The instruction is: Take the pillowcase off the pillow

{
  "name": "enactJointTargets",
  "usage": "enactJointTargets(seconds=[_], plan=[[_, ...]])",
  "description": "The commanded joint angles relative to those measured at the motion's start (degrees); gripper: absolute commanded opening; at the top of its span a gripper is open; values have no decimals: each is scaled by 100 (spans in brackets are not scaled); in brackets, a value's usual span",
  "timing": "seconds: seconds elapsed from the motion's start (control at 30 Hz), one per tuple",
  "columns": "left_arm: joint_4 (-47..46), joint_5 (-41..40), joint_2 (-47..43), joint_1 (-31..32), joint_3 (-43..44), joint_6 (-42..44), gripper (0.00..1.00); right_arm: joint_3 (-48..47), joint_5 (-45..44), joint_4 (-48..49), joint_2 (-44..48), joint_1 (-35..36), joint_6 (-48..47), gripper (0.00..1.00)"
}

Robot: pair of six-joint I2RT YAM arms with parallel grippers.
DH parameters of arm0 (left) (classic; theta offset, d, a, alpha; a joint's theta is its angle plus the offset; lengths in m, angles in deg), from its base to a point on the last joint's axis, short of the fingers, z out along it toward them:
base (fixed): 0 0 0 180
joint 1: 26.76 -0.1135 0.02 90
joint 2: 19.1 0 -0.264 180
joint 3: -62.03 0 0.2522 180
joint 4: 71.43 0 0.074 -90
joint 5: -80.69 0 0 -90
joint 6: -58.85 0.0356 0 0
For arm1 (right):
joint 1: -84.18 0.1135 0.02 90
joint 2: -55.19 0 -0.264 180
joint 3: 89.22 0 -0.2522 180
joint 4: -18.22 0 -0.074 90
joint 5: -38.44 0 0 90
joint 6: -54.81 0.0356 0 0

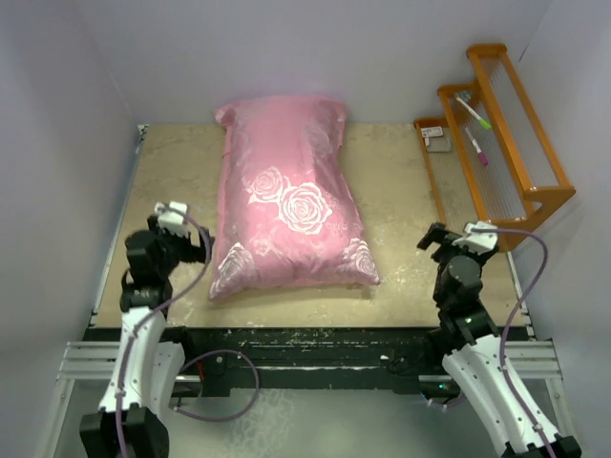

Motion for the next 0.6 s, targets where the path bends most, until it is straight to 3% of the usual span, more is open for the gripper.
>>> enactJointTargets(seconds=[0.0, 0.03, 0.17, 0.3, 0.33, 0.4, 0.43, 0.57], plan=[[1767, 791, 1380, 23, 2735, 597, 99, -1715, -476, -565, -445, 4, 1080, 100], [2292, 1013, 1723, 23, 3206, 801, 99, -1858, -422, -661, -546, 4, 1054, 100], [3959, 1793, 2746, 24, 4479, 1805, 99, -2079, -49, -1580, -633, 4, 2663, 100], [4405, 2239, 3028, 39, 4728, 2411, 99, -1786, 2001, -66, -904, 1, 2556, 100], [4506, 2348, 3113, 64, 4765, 2495, 99, -1756, 2399, 485, -1193, 1, 2431, 100], [4683, 2512, 3369, 184, 4831, 2628, 99, -2157, 3042, 623, -2307, 70, 2460, 100], [4711, 2525, 3490, 274, 4837, 2653, 99, -2474, 3078, 426, -2860, 239, 2380, 100], [4336, 2409, 3871, 549, 4633, 2630, 99, -3288, 1715, 230, -4199, 1778, 1666, 100]])
